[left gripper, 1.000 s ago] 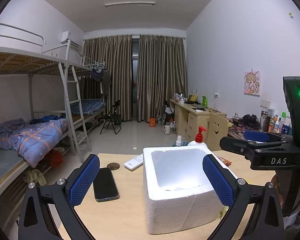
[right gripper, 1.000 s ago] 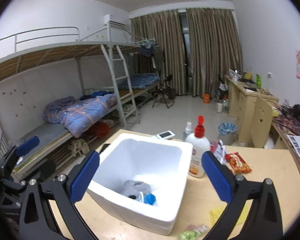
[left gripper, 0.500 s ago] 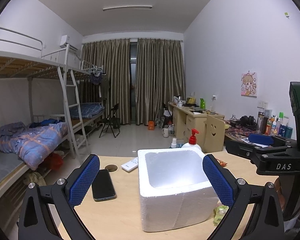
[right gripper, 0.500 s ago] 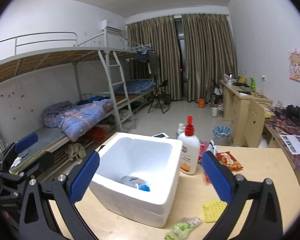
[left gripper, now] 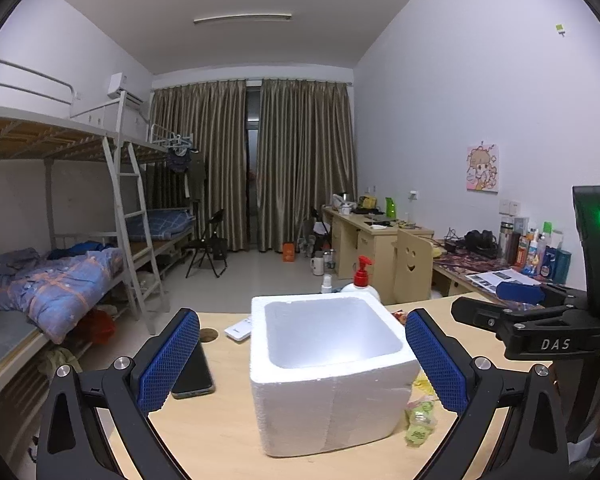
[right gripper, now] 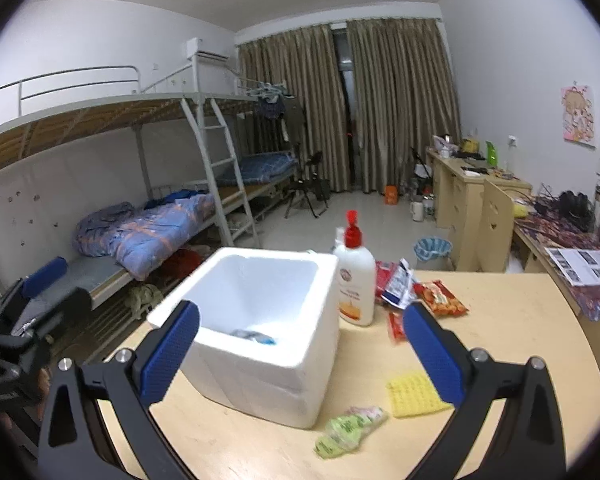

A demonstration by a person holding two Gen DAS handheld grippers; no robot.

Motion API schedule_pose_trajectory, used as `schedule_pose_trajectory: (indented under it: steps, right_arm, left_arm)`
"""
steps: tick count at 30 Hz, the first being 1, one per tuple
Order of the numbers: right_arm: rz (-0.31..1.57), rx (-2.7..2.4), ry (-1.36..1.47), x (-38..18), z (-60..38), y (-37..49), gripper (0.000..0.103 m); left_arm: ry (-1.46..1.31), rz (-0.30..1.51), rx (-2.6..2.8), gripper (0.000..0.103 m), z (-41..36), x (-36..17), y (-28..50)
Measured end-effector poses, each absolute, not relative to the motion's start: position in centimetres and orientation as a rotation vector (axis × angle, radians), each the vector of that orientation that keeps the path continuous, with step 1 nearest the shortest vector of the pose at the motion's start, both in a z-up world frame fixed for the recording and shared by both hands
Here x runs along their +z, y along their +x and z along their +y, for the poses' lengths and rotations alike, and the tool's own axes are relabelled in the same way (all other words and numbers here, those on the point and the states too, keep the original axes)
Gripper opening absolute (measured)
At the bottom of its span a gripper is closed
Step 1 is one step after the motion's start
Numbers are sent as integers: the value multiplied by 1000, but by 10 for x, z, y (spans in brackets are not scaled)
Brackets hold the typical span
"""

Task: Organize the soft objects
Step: 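Withdraw both tools from the foam box back toward the table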

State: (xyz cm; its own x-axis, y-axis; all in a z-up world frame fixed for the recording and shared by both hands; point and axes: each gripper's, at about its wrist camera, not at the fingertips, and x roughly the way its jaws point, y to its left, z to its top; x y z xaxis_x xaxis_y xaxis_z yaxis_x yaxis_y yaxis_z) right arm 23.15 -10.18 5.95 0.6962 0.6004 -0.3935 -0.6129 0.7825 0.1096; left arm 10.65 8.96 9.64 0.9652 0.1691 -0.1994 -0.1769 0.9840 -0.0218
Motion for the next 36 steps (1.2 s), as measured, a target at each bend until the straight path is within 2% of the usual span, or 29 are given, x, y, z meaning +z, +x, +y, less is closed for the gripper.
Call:
schedule_pose_trajectory:
  steps: [8, 19, 27, 36]
  right_arm:
    - [476, 624, 83, 52, -135, 233, 103]
    - [347, 568, 8, 48, -153, 200, 103]
    - [403, 554, -1, 38, -162, 193, 103]
    - [343, 493, 23, 32, -188, 177, 103]
  left_arm:
    - [-37, 199, 129, 103, 76, 95, 101]
    - [-22, 207, 76, 103, 57, 87, 94]
    - [-28, 201, 39, 103, 48, 81, 87]
    - [-36, 218, -11, 103, 36, 66, 78]
